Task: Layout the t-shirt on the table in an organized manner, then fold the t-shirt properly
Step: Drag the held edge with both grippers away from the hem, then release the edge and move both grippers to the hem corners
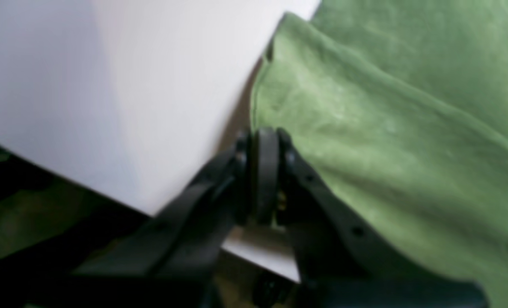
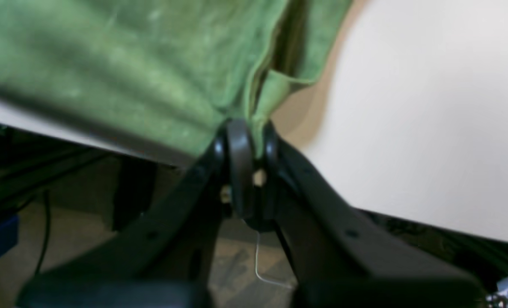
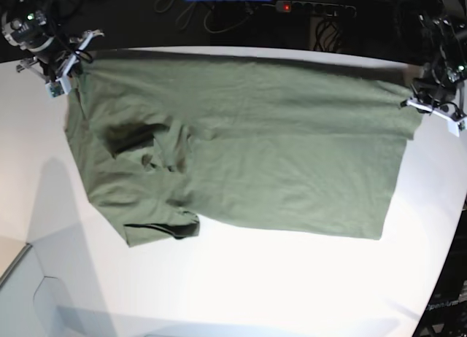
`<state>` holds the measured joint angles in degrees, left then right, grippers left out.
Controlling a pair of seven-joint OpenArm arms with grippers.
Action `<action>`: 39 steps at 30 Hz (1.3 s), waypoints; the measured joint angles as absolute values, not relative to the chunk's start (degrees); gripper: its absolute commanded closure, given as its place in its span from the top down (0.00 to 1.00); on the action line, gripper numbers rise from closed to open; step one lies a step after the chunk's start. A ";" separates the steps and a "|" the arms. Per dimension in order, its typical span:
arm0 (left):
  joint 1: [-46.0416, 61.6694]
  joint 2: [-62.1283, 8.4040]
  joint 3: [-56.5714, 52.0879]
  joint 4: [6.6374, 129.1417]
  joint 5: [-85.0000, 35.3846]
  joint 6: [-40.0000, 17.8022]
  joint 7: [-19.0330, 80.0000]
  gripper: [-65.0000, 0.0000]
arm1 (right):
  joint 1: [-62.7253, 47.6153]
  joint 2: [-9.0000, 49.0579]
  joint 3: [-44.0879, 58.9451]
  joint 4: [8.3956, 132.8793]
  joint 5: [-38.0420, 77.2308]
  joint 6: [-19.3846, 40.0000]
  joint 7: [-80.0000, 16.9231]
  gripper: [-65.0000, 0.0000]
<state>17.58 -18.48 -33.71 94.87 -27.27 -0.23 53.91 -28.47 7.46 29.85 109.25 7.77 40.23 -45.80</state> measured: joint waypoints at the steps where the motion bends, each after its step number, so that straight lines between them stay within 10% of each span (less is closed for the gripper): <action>1: 17.54 -18.61 -33.71 93.93 -27.44 -0.23 53.98 0.00 | -28.47 7.46 29.82 109.25 7.81 40.23 -45.71 0.00; 13: 17.41 -18.85 -33.69 89.97 -27.42 -0.21 53.95 0.00 | -29.71 6.81 29.45 109.25 7.77 40.23 -45.78 0.01; 21: 17.56 -18.72 -33.69 89.97 -27.40 -0.21 53.93 0.02 | -29.39 6.83 29.63 107.59 7.79 40.23 -45.56 0.38; 33: 17.58 -18.74 -33.69 89.97 -27.18 -0.21 54.19 0.65 | -26.24 6.79 35.99 105.69 7.46 40.27 -46.00 0.45; 39: 17.52 -18.35 -35.97 90.50 -27.49 -0.19 54.19 0.77 | -21.74 7.46 42.11 100.57 7.62 40.25 -45.84 0.45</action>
